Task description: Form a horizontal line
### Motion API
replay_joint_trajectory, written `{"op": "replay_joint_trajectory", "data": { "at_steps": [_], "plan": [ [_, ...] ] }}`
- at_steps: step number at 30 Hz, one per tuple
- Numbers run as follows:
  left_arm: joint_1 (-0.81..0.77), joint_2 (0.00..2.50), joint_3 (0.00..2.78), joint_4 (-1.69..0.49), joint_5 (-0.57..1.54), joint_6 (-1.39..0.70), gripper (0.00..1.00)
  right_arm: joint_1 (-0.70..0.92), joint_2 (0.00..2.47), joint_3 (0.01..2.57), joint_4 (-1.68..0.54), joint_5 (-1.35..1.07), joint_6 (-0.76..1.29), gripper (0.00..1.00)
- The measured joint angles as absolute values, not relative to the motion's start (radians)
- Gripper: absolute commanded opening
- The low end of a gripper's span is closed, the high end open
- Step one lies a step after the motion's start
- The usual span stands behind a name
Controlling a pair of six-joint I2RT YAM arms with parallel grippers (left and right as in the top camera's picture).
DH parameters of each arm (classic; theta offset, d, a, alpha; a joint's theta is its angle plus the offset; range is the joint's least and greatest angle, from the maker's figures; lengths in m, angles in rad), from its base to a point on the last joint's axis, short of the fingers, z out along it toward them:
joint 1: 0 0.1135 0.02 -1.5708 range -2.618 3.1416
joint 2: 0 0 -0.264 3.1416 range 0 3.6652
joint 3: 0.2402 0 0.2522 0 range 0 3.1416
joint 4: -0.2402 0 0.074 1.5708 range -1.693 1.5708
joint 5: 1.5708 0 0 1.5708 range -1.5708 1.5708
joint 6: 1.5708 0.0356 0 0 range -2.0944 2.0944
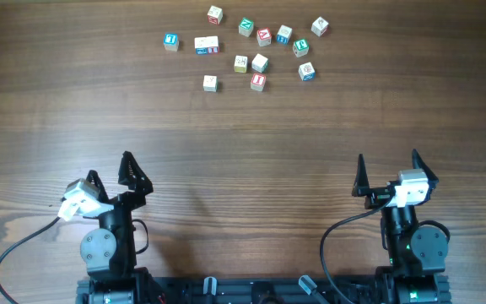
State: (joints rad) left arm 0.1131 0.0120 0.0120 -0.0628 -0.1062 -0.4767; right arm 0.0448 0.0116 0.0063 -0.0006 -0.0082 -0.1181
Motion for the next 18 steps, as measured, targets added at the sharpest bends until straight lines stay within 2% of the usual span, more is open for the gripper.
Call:
{"op": "replay_joint_trajectory", "data": {
  "at_steps": [18],
  "plan": [
    [0.113, 0.012, 0.012, -0.035, -0.089, -0.477, 1.00, 0.045, 0.012, 0.006, -0.001, -0.008, -0.118, 1.00]
  ]
}}
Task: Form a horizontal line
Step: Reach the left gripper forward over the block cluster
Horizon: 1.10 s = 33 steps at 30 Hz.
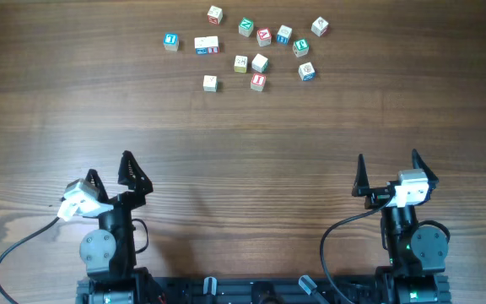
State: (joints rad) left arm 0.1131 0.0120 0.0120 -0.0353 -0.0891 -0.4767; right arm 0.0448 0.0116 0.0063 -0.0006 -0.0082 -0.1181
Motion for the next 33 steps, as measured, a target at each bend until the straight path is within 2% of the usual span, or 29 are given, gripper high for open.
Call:
{"op": "replay_joint_trajectory", "data": {
  "at_steps": [2, 5, 7, 14, 16, 18, 19, 23, 24, 28, 33],
  "plan": [
    [0.113, 0.012, 0.016, -0.015, -0.030, -0.475, 1.00, 0.044, 0.012, 0.006, 0.000, -0.008, -0.118, 1.00],
    [0.113, 0.018, 0.109, -0.141, 0.037, -0.469, 1.00, 0.045, 0.012, 0.006, -0.001, -0.008, -0.118, 1.00],
    [0.113, 0.058, 0.274, -0.249, 0.075, -0.466, 1.00, 0.045, 0.012, 0.006, -0.001, -0.008, -0.118, 1.00],
    [0.113, 0.433, 0.758, -0.517, 0.186, -0.415, 1.00, 0.045, 0.012, 0.006, 0.000, -0.008, -0.118, 1.00],
    [0.113, 0.585, 0.880, -0.587, 0.215, -0.380, 0.99, 0.044, 0.012, 0.006, 0.000, -0.008, -0.118, 1.00],
    [0.113, 0.788, 1.074, -0.756, 0.242, -0.327, 1.00, 0.044, 0.012, 0.006, -0.001, -0.008, -0.118, 1.00],
    [0.113, 0.867, 1.154, -0.918, 0.253, -0.292, 1.00, 0.045, 0.011, 0.006, -0.001, -0.009, -0.118, 1.00],
    [0.115, 1.403, 1.808, -1.243, 0.263, -0.240, 1.00, 0.045, 0.013, 0.006, -0.001, -0.011, -0.118, 1.00],
    [0.115, 1.473, 1.878, -1.319, 0.265, -0.236, 1.00, 0.045, 0.014, 0.006, 0.000, -0.011, -0.118, 1.00],
    [0.115, 1.639, 1.996, -1.339, 0.264, -0.233, 1.00, 0.045, 0.012, 0.006, -0.001, -0.011, -0.118, 1.00],
    [0.115, 1.657, 2.000, -1.304, 0.264, -0.233, 0.99, 0.045, 0.012, 0.006, -0.001, -0.011, -0.118, 1.00]
  ]
}}
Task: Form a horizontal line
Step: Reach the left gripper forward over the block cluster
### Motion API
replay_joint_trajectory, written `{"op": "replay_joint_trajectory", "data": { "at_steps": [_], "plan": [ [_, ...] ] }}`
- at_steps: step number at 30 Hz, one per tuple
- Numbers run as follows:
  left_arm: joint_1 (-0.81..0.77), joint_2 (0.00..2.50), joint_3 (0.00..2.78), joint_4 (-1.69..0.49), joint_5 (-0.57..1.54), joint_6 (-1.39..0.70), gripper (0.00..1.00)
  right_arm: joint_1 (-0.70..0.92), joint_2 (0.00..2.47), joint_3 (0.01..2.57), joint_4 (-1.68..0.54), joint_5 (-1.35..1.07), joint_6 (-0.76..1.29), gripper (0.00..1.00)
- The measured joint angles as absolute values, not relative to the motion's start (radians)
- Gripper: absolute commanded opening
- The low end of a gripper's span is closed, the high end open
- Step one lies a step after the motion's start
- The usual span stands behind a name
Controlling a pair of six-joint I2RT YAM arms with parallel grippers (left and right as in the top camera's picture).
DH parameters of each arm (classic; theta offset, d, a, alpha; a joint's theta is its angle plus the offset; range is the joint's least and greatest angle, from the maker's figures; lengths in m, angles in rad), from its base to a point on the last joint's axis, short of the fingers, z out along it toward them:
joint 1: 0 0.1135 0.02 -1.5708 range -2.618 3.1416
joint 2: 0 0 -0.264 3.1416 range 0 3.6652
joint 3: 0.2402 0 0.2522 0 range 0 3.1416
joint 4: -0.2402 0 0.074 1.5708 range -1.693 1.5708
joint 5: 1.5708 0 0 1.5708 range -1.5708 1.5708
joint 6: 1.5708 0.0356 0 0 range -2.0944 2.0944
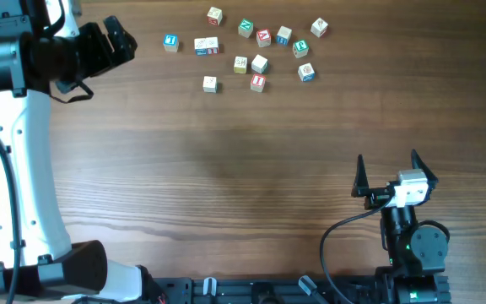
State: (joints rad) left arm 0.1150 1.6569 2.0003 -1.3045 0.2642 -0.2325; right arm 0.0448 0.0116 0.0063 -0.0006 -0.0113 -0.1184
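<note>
Several small lettered cubes lie scattered at the far middle of the table. The leftmost is a blue-faced cube (170, 41), with a pair of touching cubes (207, 44) just right of it. The rightmost cube (320, 26) sits apart, and two others (210, 83) (258, 82) lie nearest the front. My left gripper (121, 39) is at the far left, reaching toward the blue-faced cube and a little short of it. Its fingers look open with nothing between them. My right gripper (388, 160) stands open near the front right, holding nothing.
The white left arm (19, 152) stretches along the table's left side from front to back. A black cable (344, 232) loops beside the right arm's base (412, 245). Bare wood lies between the cubes and the right gripper.
My left arm has gone from its rest pose at the front left to the far left, beside the cubes. The cubes and the right arm are where they were.
At both earlier moments the two arms rested at the front with grippers open and the cubes lay scattered at the back. Now the left gripper is up beside the leftmost cube, and no cube has moved.
</note>
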Motion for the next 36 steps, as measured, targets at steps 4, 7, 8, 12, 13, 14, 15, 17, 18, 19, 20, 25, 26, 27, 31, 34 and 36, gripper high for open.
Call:
{"op": "replay_joint_trajectory", "data": {
  "at_steps": [4, 7, 8, 12, 13, 14, 15, 17, 18, 19, 20, 25, 26, 27, 31, 34, 36],
  "plan": [
    [0.115, 1.657, 2.002, -1.227, 0.265, -0.232, 0.04, 0.044, 0.012, 0.006, -0.001, -0.011, -0.118, 1.00],
    [0.115, 1.657, 2.003, -1.140, 0.265, -0.253, 0.04, 0.045, 0.012, 0.006, -0.001, -0.011, -0.118, 1.00],
    [0.115, 1.658, 2.004, -1.121, 0.265, -0.264, 0.04, 0.045, 0.012, 0.006, -0.001, -0.011, -0.118, 1.00],
    [0.090, 1.695, 2.009, -1.018, 0.263, -0.289, 0.04, 0.045, 0.012, 0.006, -0.001, -0.011, -0.118, 1.00],
    [0.077, 1.712, 2.010, -1.000, 0.263, -0.290, 0.04, 0.045, 0.012, 0.006, -0.001, -0.011, -0.118, 1.00],
    [0.047, 1.750, 2.010, -0.971, 0.260, -0.291, 0.04, 0.045, 0.012, 0.006, -0.001, -0.011, -0.118, 1.00],
    [0.030, 1.774, 2.010, -0.959, 0.258, -0.291, 0.04, 0.044, 0.012, 0.006, -0.001, -0.011, -0.118, 1.00],
    [-0.007, 1.823, 2.010, -0.920, 0.243, -0.294, 0.04, 0.045, 0.012, 0.006, -0.001, -0.011, -0.118, 1.00],
    [-0.027, 1.850, 2.010, -0.906, 0.229, -0.294, 0.04, 0.045, 0.012, 0.006, -0.001, -0.011, -0.118, 1.00],
    [-0.050, 1.881, 2.010, -0.886, 0.213, -0.294, 0.04, 0.044, 0.012, 0.006, -0.001, -0.011, -0.118, 1.00],
    [-0.068, 1.906, 2.010, -0.878, 0.203, -0.294, 0.04, 0.045, 0.012, 0.006, -0.001, -0.011, -0.118, 1.00],
    [-0.177, 2.089, 2.009, -0.738, 0.168, -0.294, 0.05, 0.045, 0.012, 0.006, -0.001, -0.011, -0.118, 1.00],
    [-0.195, 2.117, 2.009, -0.710, 0.165, -0.294, 0.05, 0.045, 0.012, 0.006, -0.001, -0.011, -0.118, 1.00],
    [-0.214, 2.147, 2.009, -0.676, 0.161, -0.294, 0.05, 0.045, 0.012, 0.006, -0.001, -0.011, -0.118, 1.00],
    [-0.278, 2.244, 2.009, -0.595, 0.138, -0.294, 0.09, 0.045, 0.012, 0.006, -0.001, -0.011, -0.118, 1.00],
    [-0.307, 2.290, 2.009, -0.557, 0.127, -0.298, 0.31, 0.045, 0.012, 0.006, -0.001, -0.011, -0.118, 1.00],
    [-0.329, 2.323, 2.009, -0.542, 0.123, -0.302, 0.40, 0.045, 0.012, 0.006, -0.001, -0.011, -0.118, 1.00]
  ]
}}
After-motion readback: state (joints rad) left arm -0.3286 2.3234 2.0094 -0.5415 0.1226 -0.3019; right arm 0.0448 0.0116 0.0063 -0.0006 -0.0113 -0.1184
